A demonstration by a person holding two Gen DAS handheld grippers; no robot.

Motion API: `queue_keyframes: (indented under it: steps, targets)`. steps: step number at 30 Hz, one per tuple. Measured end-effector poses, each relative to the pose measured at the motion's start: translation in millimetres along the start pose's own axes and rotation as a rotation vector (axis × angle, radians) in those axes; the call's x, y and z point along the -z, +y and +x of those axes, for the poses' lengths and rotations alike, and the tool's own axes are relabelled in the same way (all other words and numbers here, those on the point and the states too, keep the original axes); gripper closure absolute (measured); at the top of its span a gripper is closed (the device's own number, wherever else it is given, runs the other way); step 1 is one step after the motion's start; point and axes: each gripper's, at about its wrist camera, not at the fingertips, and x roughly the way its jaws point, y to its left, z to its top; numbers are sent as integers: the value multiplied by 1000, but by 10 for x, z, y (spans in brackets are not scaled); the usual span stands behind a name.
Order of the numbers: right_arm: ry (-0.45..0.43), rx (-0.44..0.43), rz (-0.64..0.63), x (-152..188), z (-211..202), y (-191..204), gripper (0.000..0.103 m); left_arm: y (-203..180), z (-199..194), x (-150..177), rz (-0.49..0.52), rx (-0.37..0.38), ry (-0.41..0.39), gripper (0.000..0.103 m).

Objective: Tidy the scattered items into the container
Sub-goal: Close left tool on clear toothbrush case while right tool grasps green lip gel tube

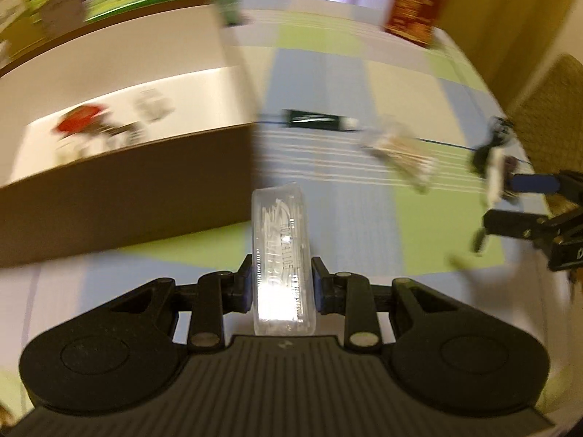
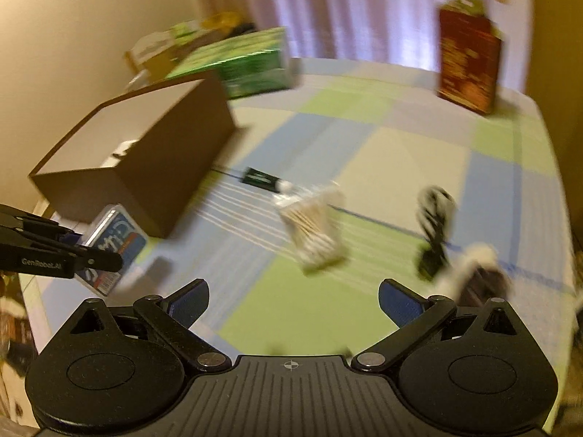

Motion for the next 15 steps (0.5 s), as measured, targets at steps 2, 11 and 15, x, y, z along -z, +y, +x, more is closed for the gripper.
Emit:
queue_keyframes:
  steps: [2,11,15]
  targets:
    - [0,-28,-47,-98,125,63,0,189,-51,33,-44,-35,-2,78]
    - [25,-85,-197,-605,811,222,19,940,-235,149,-198,-170,-13,78]
    - [66,-81,-246,-786,1179,230,44,1194,-280,181,-251,-207,-11,78]
